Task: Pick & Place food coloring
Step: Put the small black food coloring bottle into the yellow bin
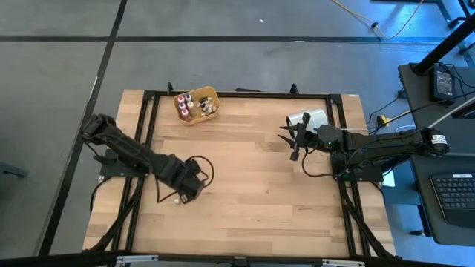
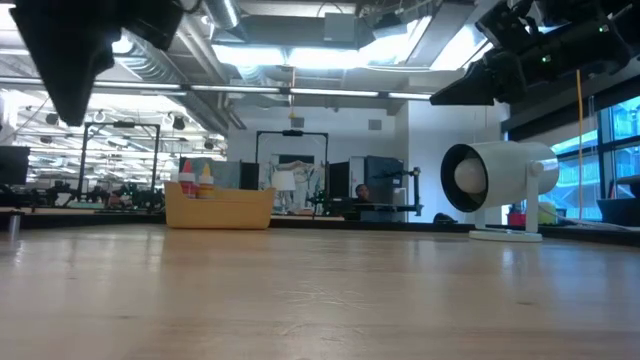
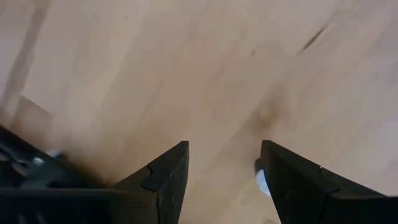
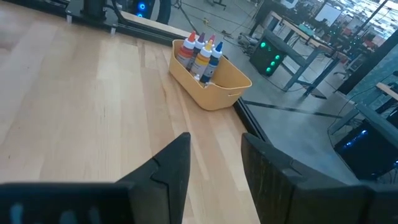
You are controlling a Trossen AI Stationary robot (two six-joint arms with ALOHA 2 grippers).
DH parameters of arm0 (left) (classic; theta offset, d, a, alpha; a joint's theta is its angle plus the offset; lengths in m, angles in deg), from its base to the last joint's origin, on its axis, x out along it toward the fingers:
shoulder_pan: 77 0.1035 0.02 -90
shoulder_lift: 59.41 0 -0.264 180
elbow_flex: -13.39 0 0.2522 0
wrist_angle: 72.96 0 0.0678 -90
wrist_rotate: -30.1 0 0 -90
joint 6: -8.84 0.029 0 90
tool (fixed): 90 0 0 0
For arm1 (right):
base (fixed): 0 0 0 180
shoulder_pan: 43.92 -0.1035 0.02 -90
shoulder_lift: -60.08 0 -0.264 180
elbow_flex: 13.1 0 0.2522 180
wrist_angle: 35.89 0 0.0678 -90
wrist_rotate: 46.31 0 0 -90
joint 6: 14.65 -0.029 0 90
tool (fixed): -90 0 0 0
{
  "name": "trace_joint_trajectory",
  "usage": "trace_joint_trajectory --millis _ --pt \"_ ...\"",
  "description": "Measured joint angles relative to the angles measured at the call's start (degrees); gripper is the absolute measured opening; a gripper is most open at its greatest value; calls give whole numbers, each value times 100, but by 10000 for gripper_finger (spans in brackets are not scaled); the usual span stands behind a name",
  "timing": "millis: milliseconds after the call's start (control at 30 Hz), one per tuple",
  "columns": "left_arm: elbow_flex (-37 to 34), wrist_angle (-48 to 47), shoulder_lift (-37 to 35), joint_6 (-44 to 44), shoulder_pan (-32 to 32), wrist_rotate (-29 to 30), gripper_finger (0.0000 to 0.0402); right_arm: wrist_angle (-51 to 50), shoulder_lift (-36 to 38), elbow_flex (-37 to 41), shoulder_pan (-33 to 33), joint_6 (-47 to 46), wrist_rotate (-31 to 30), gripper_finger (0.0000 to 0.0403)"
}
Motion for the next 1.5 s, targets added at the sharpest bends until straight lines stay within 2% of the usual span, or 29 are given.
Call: trace_joint_trajectory --millis 133,300,600,900,1167,1500 --pt "-150 358 1 -248 -309 17 196 0 0 0 0 0 0 145" --pt "-280 774 2 -65 -697 19 194 -1 0 0 2 -2 2 145" --pt "-297 730 4 157 -1359 79 194 0 0 0 1 -2 4 145" --pt "-297 735 4 58 -1990 1009 195 0 0 0 1 -20 4 145" --pt "-297 870 54 -277 -2147 762 196 42 0 0 0 -22 4 145" --pt "-297 818 606 -431 -2145 545 196 112 0 0 2 -24 7 145"
